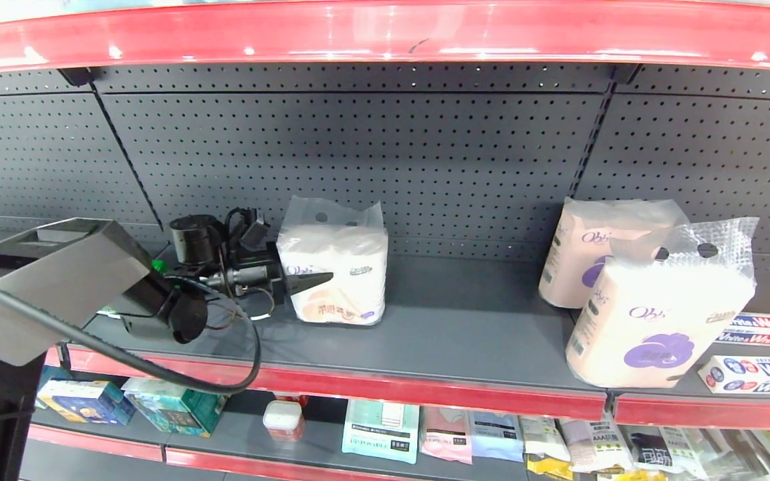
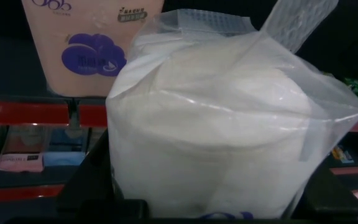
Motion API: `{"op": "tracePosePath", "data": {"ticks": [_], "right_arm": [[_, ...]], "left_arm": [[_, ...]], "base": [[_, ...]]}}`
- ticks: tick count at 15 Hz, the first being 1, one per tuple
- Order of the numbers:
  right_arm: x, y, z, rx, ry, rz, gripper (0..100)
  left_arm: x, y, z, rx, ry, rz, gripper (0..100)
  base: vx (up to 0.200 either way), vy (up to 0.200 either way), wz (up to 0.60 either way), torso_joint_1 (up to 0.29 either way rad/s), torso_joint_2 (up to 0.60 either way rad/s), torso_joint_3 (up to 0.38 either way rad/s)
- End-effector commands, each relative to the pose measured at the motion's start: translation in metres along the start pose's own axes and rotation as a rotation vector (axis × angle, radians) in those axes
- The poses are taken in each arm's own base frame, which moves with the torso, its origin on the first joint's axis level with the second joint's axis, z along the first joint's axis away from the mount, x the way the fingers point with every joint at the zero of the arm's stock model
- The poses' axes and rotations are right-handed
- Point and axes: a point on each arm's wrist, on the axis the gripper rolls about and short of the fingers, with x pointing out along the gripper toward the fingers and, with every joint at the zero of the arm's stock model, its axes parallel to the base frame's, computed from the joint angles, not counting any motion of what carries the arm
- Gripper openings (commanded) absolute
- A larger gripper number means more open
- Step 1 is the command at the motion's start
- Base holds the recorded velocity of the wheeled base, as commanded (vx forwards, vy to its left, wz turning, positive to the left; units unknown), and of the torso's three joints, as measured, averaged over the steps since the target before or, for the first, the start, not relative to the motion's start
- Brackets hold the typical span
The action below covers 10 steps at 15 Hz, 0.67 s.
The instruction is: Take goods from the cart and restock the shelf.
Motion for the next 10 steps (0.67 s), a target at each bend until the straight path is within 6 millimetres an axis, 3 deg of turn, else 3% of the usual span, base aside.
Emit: {"op": "tracePosePath", "data": {"ticks": [1,5,10], "right_arm": [[0.0,0.0,-0.001,-0.002,0.003,0.002,0],[0.0,0.0,0.0,-0.004,0.001,0.001,0],[0.0,0.0,0.001,-0.005,-0.003,0.0,0]], "left_arm": [[-0.012,-0.011,0.005,-0.02,-0.003,0.012,0],[-0.024,-0.036,-0.009,-0.023,-0.01,-0.012,0],[-0.028,-0.045,-0.018,-0.046,0.001,-0.035,0]], "base": [[0.0,0.0,0.0,0.0,0.0,0.0],[0.0,0.0,0.0,0.0,0.0,0.0],[0.0,0.0,0.0,0.0,0.0,0.0]]}}
